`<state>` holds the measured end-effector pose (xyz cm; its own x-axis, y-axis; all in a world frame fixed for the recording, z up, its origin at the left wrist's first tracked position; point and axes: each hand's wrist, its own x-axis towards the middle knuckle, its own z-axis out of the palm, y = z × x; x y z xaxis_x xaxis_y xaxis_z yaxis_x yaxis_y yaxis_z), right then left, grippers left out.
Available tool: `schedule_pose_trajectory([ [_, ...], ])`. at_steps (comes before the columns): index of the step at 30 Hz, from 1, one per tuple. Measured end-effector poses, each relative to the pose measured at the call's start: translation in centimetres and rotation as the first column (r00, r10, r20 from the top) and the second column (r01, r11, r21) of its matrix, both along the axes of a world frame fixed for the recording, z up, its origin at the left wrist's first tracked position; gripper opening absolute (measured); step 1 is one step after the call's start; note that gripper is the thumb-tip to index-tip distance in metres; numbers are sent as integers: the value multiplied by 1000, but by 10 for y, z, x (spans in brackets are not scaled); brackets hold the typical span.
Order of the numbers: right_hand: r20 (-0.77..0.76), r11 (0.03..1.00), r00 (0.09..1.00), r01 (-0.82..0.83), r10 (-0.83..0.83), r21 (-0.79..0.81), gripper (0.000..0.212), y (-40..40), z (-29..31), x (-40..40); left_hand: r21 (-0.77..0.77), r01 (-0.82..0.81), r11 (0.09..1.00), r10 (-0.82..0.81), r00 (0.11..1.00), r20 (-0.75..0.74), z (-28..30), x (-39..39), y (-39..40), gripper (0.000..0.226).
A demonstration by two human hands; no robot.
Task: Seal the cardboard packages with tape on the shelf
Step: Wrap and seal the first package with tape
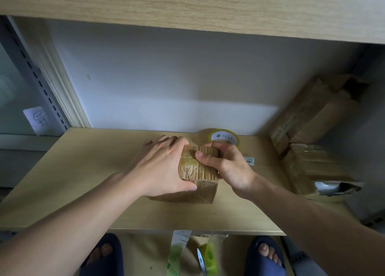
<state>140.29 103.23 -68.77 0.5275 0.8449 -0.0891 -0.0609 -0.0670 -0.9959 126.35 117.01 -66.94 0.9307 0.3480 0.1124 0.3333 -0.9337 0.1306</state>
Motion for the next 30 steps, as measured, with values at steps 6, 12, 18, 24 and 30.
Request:
schedule_pose_trajectory([
  [6,61,997,996,68,-66,-20,10,4,7,0,13,12,1000,-12,1000,14,-2,-1,0,89],
  [12,62,984,984,169,-165,-60,17,13,7,-2,26,-13,1000,12,1000,15,-4,-1,1,89],
  [18,-54,988,991,121,-126,-93,28,13,3,7,-31,-39,999,40,999,12,-1,3,-3,89],
  [24,-162,996,982,91,-94,-25,42,8,-1,15,-84,-40,996,42,999,18,0,3,-2,91],
  [30,-17,996,997,-76,75,-52,40,2,-2,9,-82,-48,995,51,998,36,-1,4,-2,86],
])
